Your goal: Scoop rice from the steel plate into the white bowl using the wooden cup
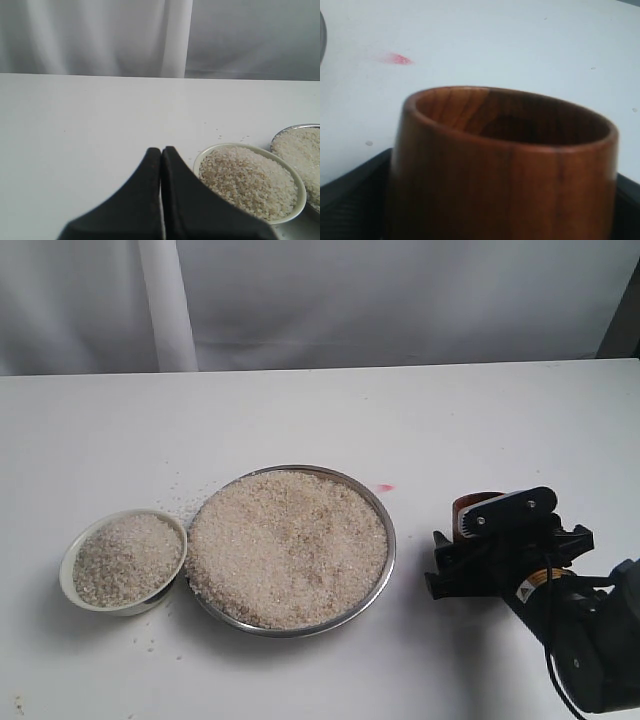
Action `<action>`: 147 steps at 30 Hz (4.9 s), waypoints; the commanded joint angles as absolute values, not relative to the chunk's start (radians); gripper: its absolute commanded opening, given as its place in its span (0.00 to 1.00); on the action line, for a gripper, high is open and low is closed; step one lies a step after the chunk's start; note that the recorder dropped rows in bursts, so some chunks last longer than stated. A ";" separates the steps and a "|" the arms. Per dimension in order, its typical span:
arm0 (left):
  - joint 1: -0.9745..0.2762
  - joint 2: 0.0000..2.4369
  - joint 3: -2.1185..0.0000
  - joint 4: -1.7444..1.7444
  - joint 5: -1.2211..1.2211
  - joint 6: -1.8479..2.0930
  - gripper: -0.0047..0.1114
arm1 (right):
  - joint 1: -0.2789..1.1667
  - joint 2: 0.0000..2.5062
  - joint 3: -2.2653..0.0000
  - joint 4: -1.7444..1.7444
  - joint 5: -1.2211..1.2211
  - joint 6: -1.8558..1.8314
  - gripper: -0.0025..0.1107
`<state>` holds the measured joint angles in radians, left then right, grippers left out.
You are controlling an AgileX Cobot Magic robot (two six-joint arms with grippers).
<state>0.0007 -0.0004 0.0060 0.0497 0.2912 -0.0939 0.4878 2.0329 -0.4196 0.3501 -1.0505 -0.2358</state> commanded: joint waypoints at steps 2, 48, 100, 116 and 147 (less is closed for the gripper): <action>-0.005 0.000 0.000 0.044 0.284 -0.096 0.04 | 0.489 2.032 -0.415 0.339 -1.064 -0.241 0.73; -0.005 0.000 0.000 0.044 0.284 -0.096 0.04 | 0.553 1.591 -0.310 0.362 -1.087 -0.293 0.87; -0.005 0.000 0.000 0.044 0.284 -0.096 0.04 | 0.769 1.075 -0.055 0.615 -1.139 -0.385 0.02; -0.005 0.000 0.000 0.044 0.284 -0.096 0.04 | 0.580 0.509 -0.057 0.621 -0.476 -0.794 0.02; -0.005 0.000 0.000 0.044 0.284 -0.096 0.04 | 0.280 0.110 -0.055 0.040 -0.137 -0.287 0.02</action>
<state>0.0007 -0.0004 0.0060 0.0497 0.2912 -0.0939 0.2861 0.1147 -0.0604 0.2671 -0.1457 -0.5316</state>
